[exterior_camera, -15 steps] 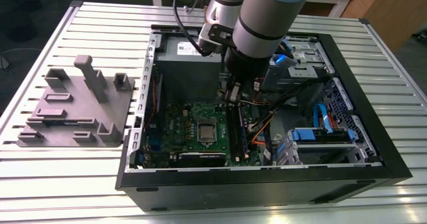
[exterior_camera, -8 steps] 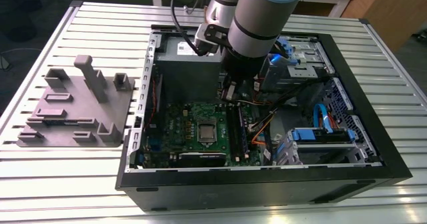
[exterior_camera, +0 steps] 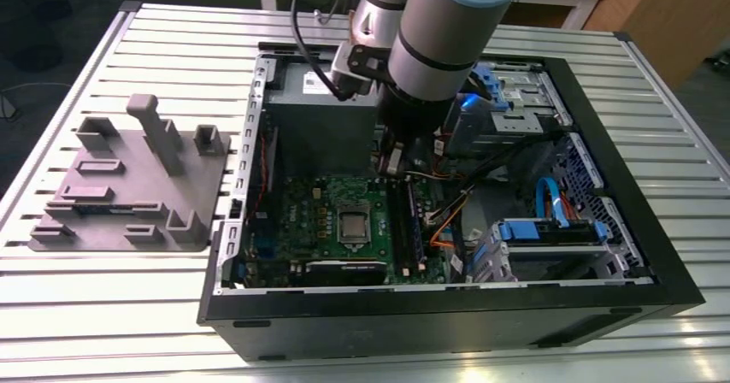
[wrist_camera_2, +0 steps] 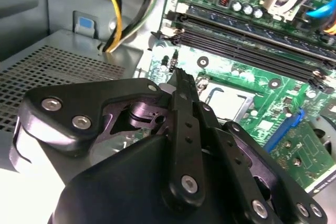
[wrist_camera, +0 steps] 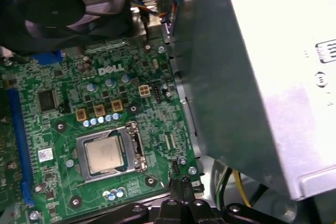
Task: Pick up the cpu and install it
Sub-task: 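Install the first cpu locking lever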
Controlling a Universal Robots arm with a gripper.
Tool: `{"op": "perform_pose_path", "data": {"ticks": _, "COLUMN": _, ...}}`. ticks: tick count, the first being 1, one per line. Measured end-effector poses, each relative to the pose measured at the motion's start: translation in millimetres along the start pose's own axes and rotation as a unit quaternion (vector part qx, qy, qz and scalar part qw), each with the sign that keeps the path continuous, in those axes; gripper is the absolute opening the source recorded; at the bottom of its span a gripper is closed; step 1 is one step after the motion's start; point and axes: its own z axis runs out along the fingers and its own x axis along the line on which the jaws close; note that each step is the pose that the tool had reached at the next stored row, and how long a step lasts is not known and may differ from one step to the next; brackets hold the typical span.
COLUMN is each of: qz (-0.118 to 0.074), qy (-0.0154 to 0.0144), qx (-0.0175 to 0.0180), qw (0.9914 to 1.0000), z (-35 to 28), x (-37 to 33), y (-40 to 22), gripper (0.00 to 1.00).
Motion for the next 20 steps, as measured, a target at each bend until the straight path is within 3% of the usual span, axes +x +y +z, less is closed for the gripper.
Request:
{"op": "perform_pose_path", "data": {"ticks": 4, "qz": -0.002, "qy": 0.0024, "qx": 0.0004, "qw": 1.00000, "z": -0.5, "x": 5.0, "y": -0.5, "gripper": 0.10}}
{"op": "perform_pose_path", "data": {"ticks": 11, "qz": -0.017, "qy": 0.0043, "qx": -0.0002, "qw": 0.99985, "z": -0.7, "x": 12.5, "y": 0.5, "gripper": 0.10}}
{"op": "perform_pose_path", "data": {"ticks": 17, "qz": -0.025, "qy": 0.0049, "qx": 0.0005, "qw": 0.99967, "z": -1.3, "x": 22.9, "y": -0.5, "gripper": 0.10}}
{"op": "perform_pose_path", "data": {"ticks": 20, "qz": -0.035, "qy": 0.0060, "qx": 0.0000, "qw": 0.99936, "z": -1.3, "x": 24.4, "y": -0.6, "gripper": 0.10}}
